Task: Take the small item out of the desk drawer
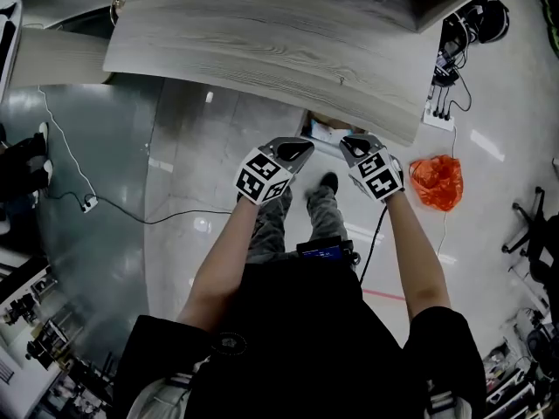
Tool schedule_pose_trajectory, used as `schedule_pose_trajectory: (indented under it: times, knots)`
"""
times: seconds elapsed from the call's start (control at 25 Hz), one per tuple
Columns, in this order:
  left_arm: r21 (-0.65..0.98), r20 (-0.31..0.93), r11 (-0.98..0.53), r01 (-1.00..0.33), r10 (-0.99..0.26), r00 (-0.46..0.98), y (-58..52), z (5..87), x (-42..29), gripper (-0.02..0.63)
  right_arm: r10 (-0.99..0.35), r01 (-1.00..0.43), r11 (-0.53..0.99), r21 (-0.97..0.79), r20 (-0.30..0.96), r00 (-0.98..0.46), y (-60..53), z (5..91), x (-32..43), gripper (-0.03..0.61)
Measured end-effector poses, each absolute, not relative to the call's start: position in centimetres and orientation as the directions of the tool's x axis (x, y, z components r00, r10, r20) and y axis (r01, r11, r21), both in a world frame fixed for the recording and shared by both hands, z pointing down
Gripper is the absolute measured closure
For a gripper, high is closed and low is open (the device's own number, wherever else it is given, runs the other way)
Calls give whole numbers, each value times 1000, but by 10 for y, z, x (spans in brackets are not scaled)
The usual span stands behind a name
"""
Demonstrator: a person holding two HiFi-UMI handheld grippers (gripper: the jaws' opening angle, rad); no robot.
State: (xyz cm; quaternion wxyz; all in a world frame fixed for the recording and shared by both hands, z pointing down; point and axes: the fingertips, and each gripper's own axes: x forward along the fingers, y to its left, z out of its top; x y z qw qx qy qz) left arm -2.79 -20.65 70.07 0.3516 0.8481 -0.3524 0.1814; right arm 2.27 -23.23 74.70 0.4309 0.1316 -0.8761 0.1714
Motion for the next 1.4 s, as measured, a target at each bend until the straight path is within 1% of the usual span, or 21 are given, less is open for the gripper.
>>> schedule_pose_trajectory:
  times: [0.2, 0.32, 0.64, 0.88, 1.2, 1.4]
  knots:
    - [480, 560, -484, -732, -473, 680, -206, 716, -32, 612, -49, -340, 924, -175, 827, -560, -231, 772, 18, 535]
    - [483, 560, -476, -735, -478, 677, -205, 723, -33, 612, -28, -288, 946, -150, 846, -532, -226, 789, 15, 506]
    - [489, 562, -457, -743, -486, 669, -194, 735, -39, 612, -18, -216, 971, -101, 873, -487, -224, 821, 1, 456]
    - [494, 568, -434, -753, -496, 657, -186, 743, -43, 612, -18, -156, 986, -62, 886, -464, -227, 838, -7, 449]
    - [497, 577, -404, -767, -506, 641, -176, 749, -53, 612, 31, -81, 994, -72, 905, -423, -221, 858, -24, 449]
    - [494, 582, -391, -777, -515, 629, -173, 751, -62, 612, 39, -59, 996, -67, 920, -391, -218, 870, -25, 451]
